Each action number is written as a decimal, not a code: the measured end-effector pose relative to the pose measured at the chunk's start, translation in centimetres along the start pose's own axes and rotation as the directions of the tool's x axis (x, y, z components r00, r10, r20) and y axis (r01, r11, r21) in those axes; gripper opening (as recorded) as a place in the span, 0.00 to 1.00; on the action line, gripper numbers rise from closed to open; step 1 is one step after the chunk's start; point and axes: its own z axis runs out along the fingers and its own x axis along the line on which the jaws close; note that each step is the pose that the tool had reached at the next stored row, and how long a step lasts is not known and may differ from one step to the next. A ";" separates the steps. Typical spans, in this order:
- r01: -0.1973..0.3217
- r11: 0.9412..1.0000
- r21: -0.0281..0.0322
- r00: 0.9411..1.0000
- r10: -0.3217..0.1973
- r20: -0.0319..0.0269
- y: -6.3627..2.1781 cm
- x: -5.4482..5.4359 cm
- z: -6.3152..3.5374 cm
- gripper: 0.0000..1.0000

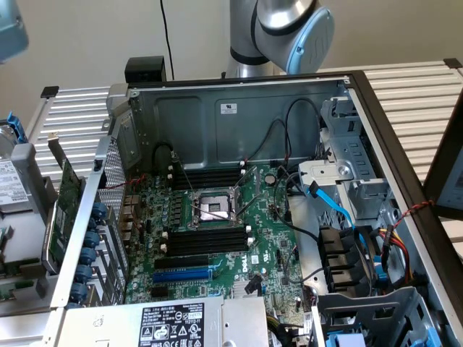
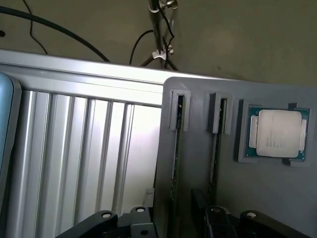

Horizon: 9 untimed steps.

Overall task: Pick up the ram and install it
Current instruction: 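Pick up the ram and move it above insertion slot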

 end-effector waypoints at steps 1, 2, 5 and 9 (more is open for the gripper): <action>0.000 1.000 0.000 1.000 0.000 0.000 0.00 0.0 0.18 0.42; 0.000 1.000 0.000 1.000 0.000 0.000 0.00 0.0 0.36 0.42; 0.001 1.000 0.000 1.000 -0.001 0.000 -0.01 0.0 0.84 0.42; 0.001 1.000 0.000 1.000 -0.001 0.000 0.00 0.0 1.44 0.42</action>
